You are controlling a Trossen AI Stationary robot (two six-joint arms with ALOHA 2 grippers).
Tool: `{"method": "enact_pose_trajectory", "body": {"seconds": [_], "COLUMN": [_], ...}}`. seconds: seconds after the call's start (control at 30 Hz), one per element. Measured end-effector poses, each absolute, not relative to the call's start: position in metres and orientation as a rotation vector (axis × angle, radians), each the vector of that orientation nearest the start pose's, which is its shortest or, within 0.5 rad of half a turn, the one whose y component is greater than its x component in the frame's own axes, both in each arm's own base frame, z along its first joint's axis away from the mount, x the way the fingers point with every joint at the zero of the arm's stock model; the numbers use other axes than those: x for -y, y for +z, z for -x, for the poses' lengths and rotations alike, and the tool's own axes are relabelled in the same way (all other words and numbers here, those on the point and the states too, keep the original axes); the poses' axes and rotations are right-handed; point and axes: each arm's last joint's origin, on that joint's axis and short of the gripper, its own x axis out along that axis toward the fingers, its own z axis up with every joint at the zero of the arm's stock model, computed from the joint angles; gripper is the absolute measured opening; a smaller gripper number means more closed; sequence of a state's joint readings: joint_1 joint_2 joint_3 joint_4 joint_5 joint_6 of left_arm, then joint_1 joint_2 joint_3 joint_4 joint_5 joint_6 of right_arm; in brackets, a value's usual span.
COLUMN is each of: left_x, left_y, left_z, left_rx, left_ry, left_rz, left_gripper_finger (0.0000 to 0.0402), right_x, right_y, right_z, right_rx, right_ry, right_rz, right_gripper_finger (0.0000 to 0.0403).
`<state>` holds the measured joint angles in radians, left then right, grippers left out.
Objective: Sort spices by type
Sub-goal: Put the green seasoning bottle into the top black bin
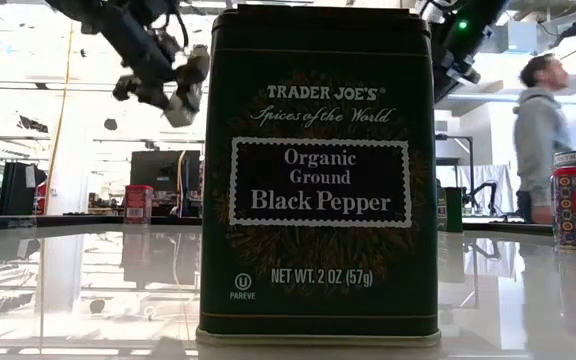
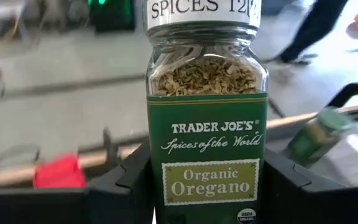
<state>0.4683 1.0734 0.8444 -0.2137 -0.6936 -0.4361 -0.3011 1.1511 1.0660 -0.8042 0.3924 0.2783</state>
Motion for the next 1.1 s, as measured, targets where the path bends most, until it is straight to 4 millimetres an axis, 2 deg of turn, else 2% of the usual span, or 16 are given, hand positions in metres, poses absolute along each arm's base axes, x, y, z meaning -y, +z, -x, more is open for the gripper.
{"method": "enact_pose_trajectory", "body": {"seconds": [0.17, 0.33, 0.6, 0.73, 0.87, 1.1], "left_x": [-0.115, -0.111, -0.11, -0.111, -0.114, -0.114], "left_y": [0.316, 0.327, 0.34, 0.336, 0.332, 0.331], "left_z": [-0.198, -0.204, -0.215, -0.224, -0.231, -0.232], "left_rx": [-0.15, -0.12, -0.09, -0.111, -0.125, -0.152], "left_ry": [1.158, 1.064, 0.881, 0.79, 0.76, 0.755], "left_rz": [0.189, 0.038, -0.23, -0.355, -0.379, -0.447], "left_gripper_finger": [0.0189, 0.0189, 0.0189, 0.0189, 0.0189, 0.0189], "right_x": [0.086, 0.106, 0.147, 0.168, 0.185, 0.192], "right_y": [0.323, 0.341, 0.379, 0.399, 0.417, 0.432], "right_z": [-0.218, -0.224, -0.252, -0.267, -0.281, -0.31], "right_rx": [-0.605, -0.509, -0.632, -0.722, -0.747, -0.696], "right_ry": [-0.775, -0.638, -0.57, -0.579, -0.582, -0.548], "right_rz": [-0.238, -0.381, -0.418, -0.417, -0.39, -0.353], "right_gripper_finger": [0.0036, 0.0032, 0.0021, 0.0043, 0.0063, 0.0115]}}
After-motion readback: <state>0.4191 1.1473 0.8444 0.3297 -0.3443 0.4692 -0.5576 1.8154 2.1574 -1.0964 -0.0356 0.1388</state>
